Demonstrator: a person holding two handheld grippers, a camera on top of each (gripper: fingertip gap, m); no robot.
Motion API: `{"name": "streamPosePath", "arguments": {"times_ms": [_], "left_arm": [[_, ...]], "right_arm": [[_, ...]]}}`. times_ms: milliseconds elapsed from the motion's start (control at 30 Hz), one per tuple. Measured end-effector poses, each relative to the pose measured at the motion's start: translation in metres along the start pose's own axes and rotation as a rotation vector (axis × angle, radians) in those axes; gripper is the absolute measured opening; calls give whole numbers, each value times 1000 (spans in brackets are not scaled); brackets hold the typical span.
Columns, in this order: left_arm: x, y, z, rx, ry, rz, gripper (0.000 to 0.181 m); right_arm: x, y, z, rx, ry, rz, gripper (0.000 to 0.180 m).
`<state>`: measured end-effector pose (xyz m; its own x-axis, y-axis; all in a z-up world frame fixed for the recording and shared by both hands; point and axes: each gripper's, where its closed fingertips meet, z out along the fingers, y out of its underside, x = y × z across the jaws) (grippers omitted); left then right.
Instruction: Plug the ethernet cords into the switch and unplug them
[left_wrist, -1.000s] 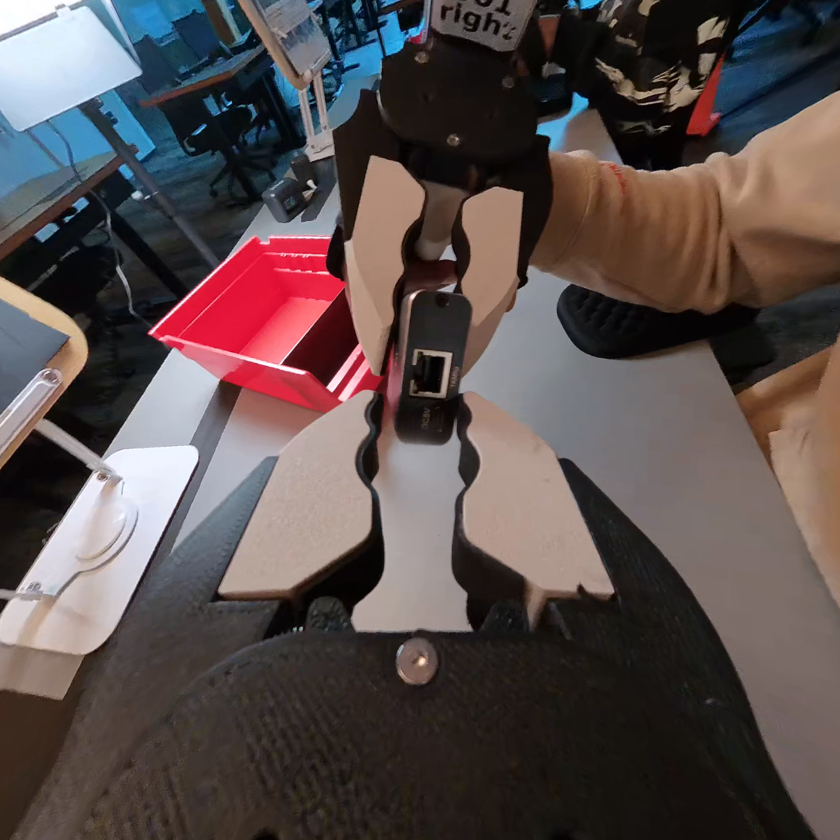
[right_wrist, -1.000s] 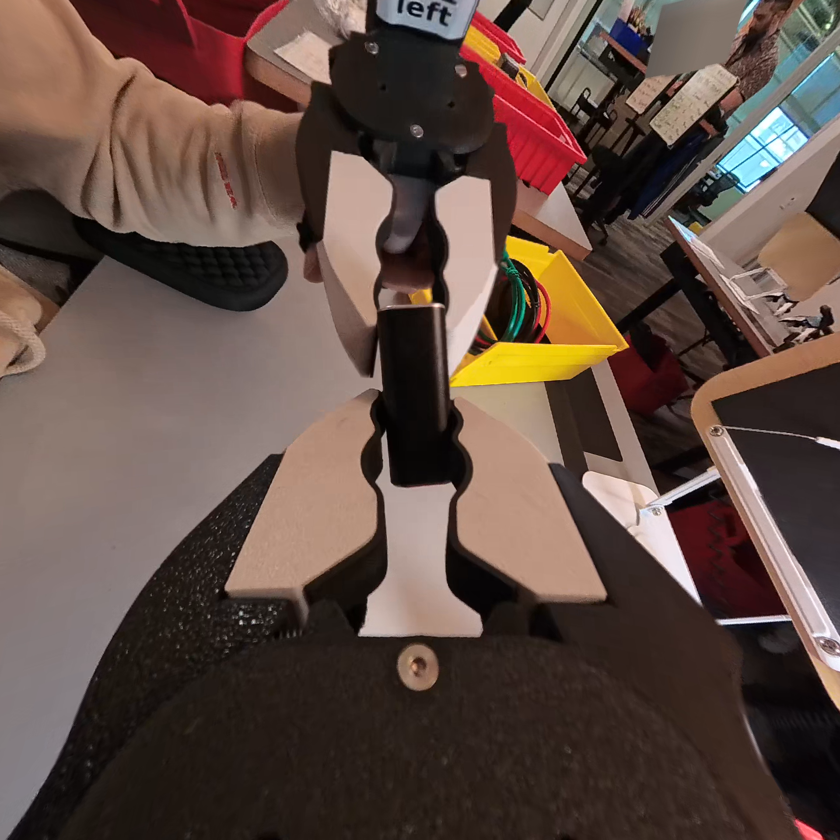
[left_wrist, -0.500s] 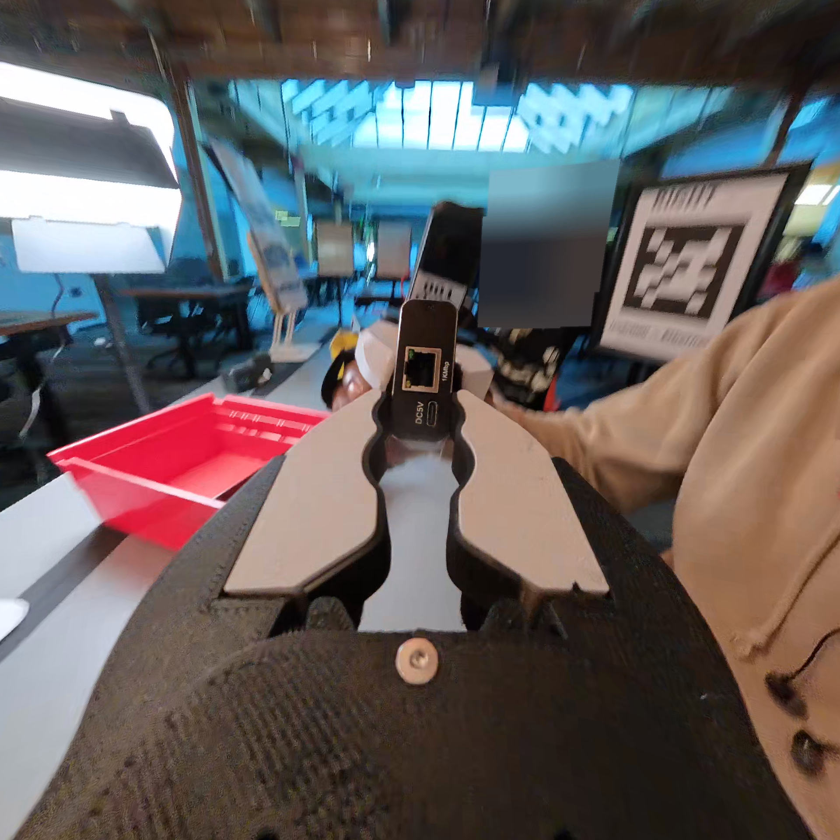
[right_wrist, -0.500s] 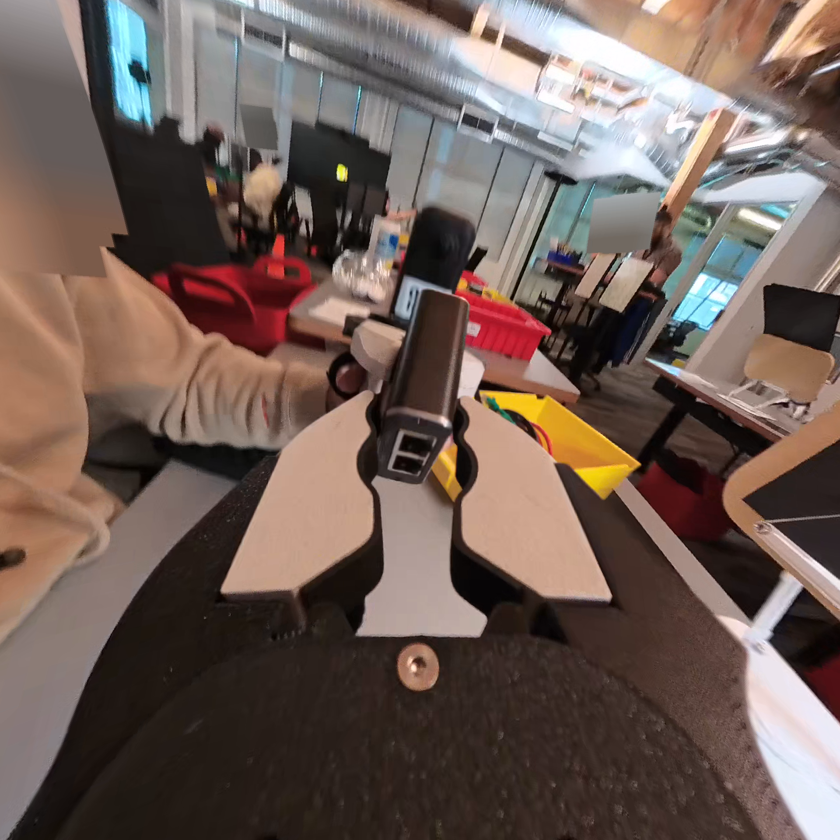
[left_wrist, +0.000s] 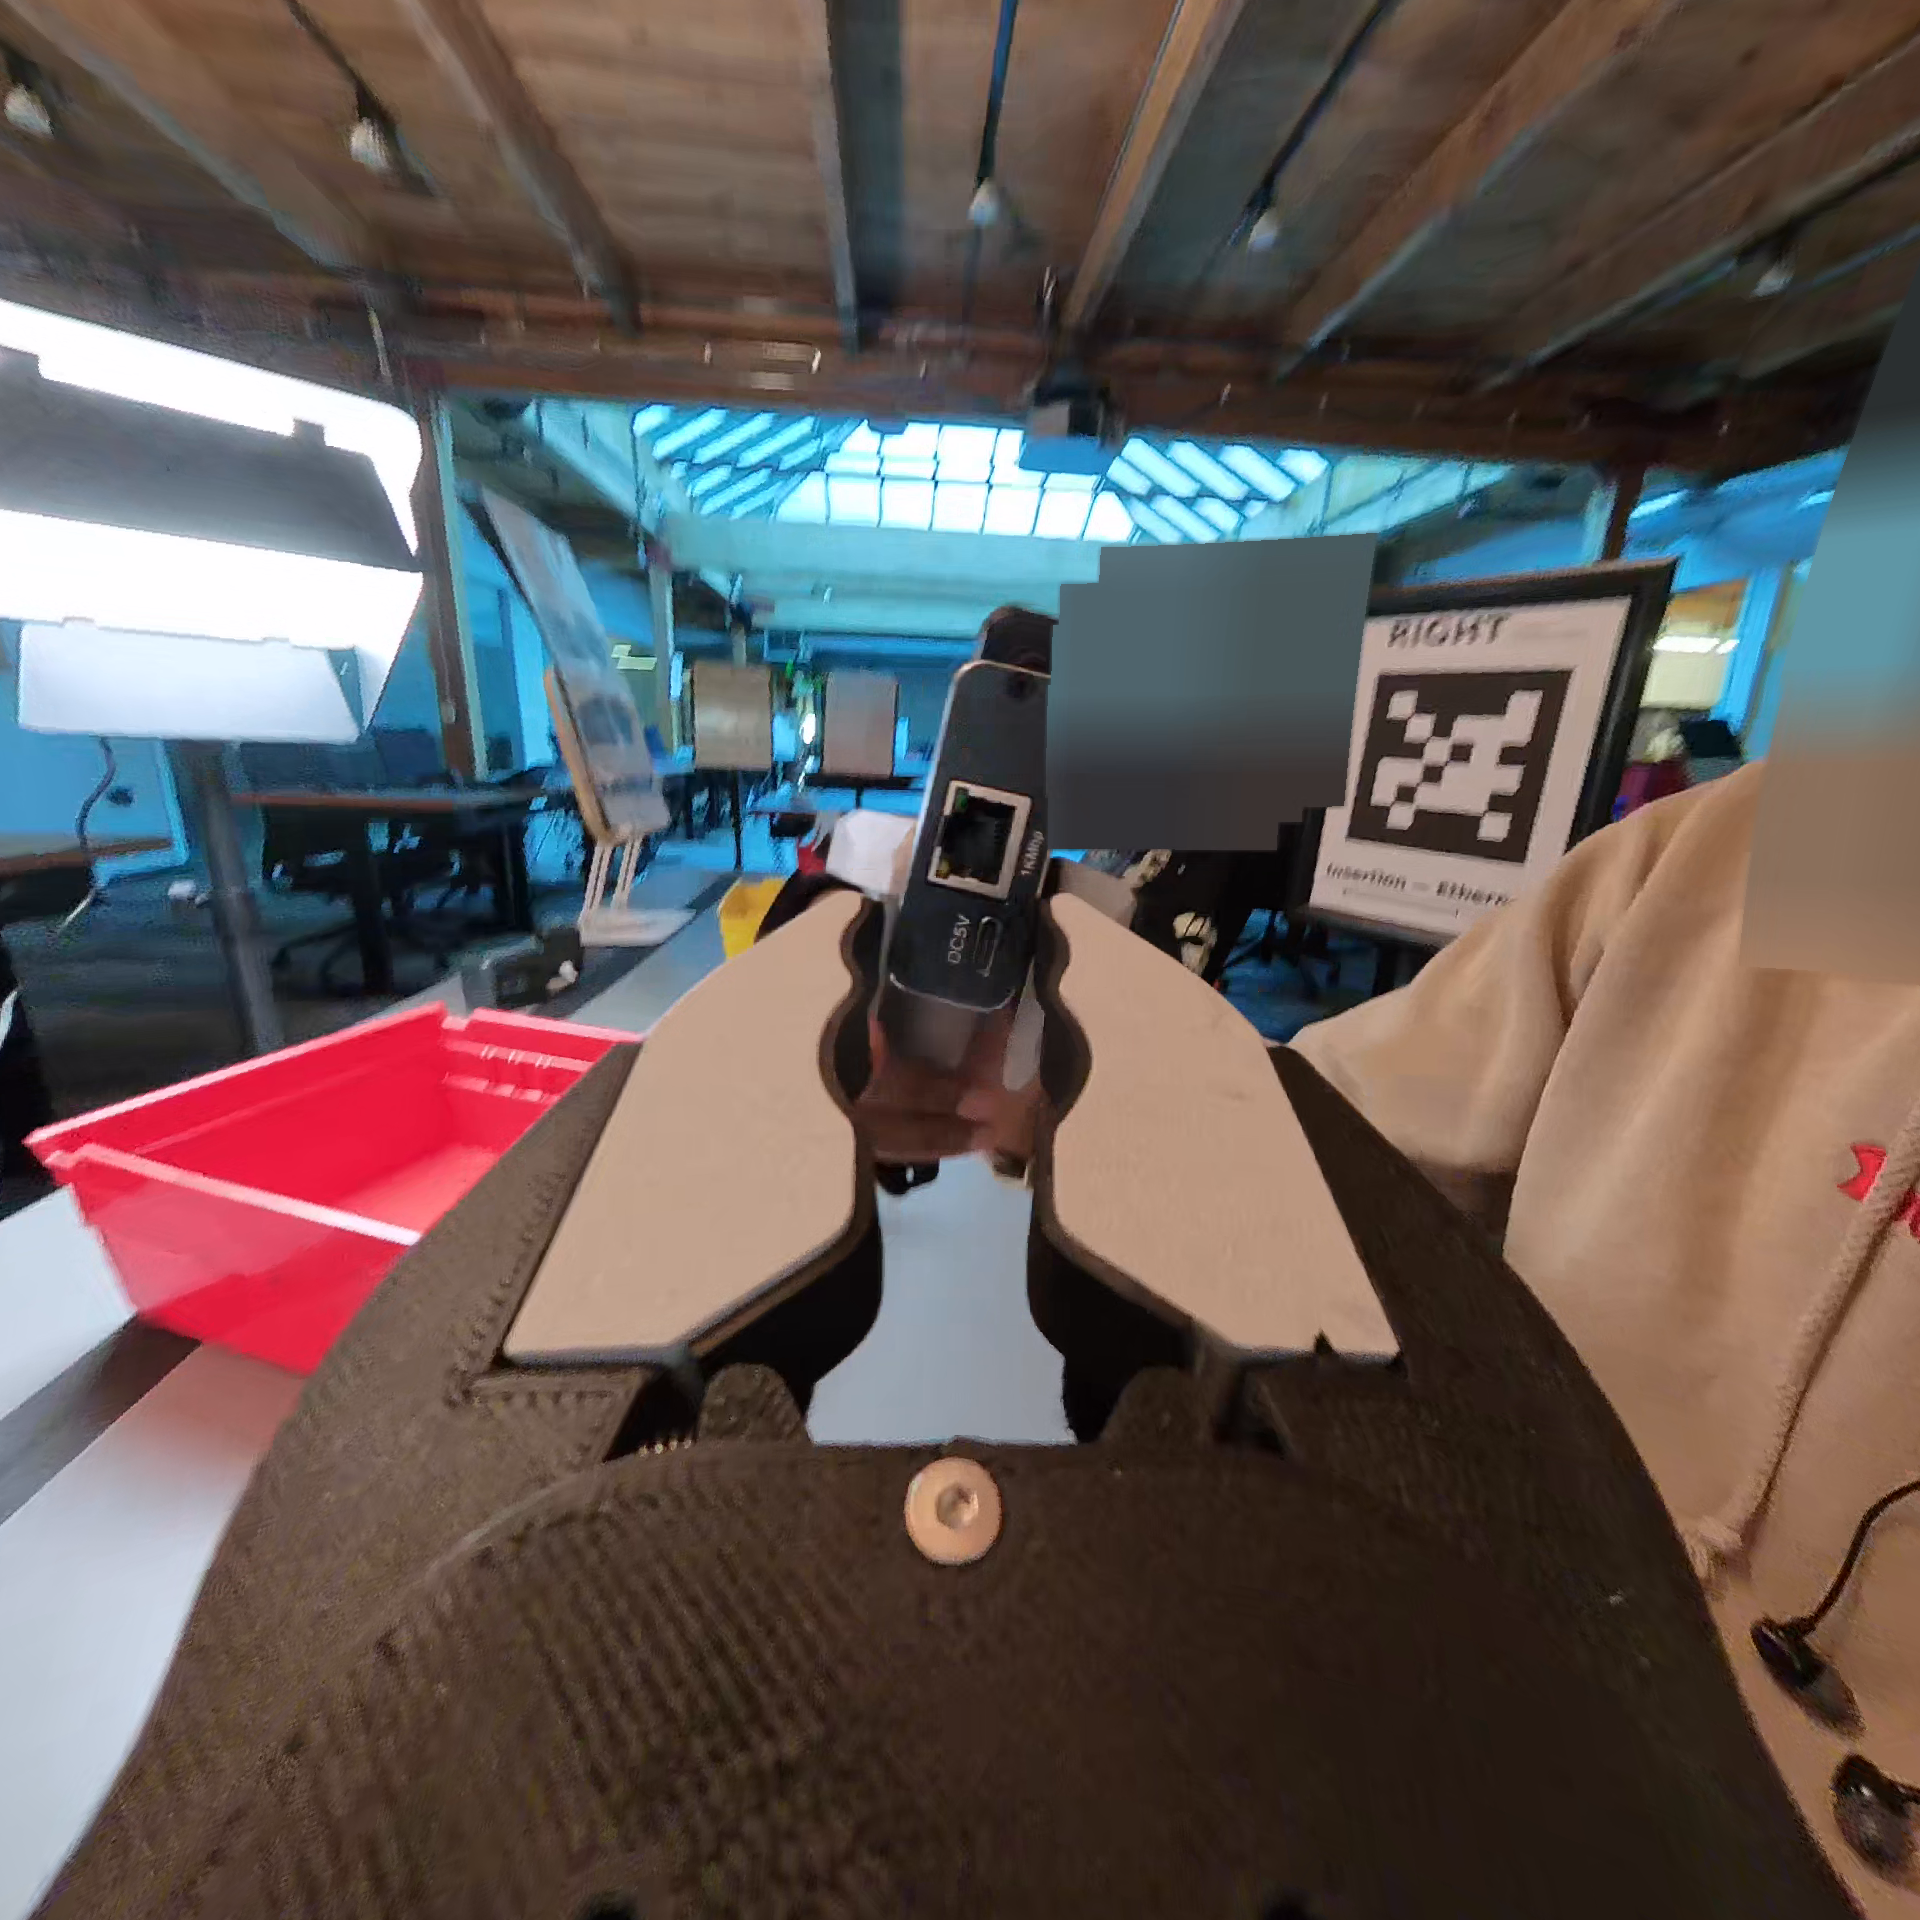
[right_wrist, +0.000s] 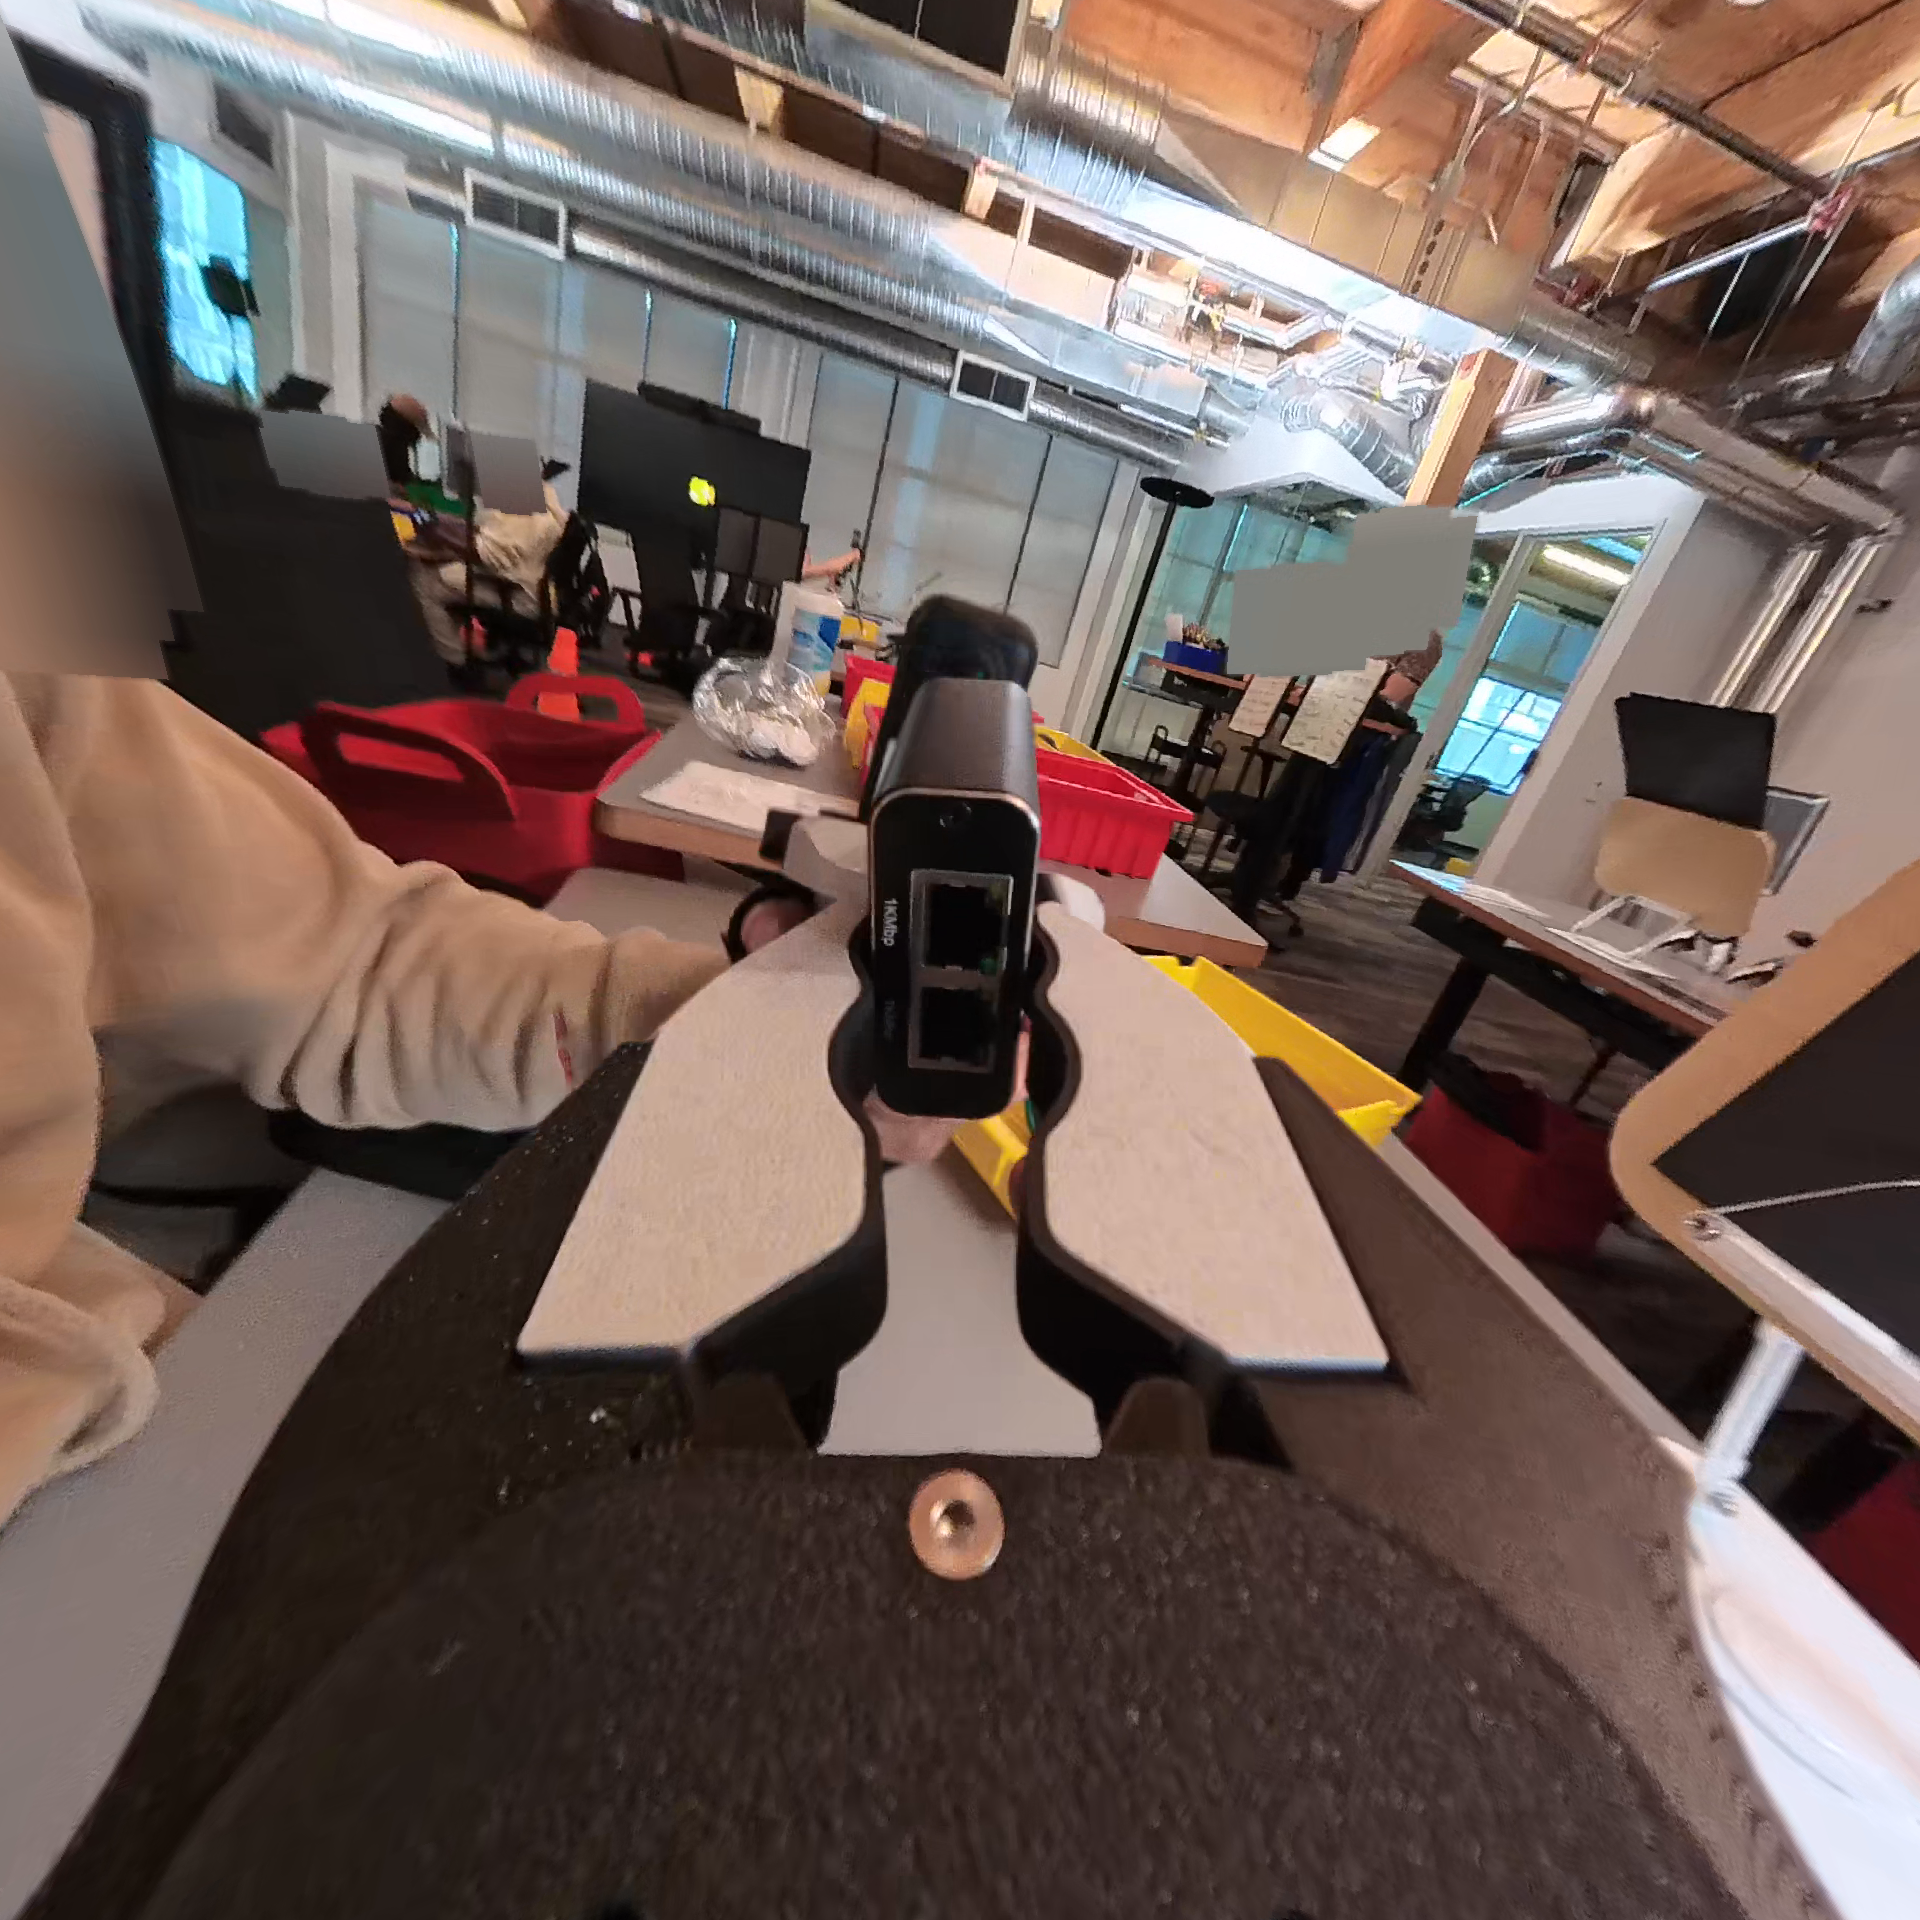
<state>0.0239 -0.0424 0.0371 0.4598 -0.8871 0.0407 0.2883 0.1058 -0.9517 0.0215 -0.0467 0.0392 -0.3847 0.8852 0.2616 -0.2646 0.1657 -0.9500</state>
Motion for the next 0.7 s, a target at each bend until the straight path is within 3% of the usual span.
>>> {"name": "streamPosePath", "arguments": {"times_ms": [133,300,400,700], "left_arm": [[-3,-3,-4,-104,-47,37,43],[7,-1,-6,-234,-75,221,40],[11,3,-6,-276,-82,304,23],[17,2,-7,-239,-53,454,23]], "right_arm": [[0,1,-6,-24,-26,-34,24],[-8,12,-6,-71,-87,-54,24],[-9,17,-4,-91,-88,-75,24],[-12,19,-1,-160,-45,-216,25]]}}
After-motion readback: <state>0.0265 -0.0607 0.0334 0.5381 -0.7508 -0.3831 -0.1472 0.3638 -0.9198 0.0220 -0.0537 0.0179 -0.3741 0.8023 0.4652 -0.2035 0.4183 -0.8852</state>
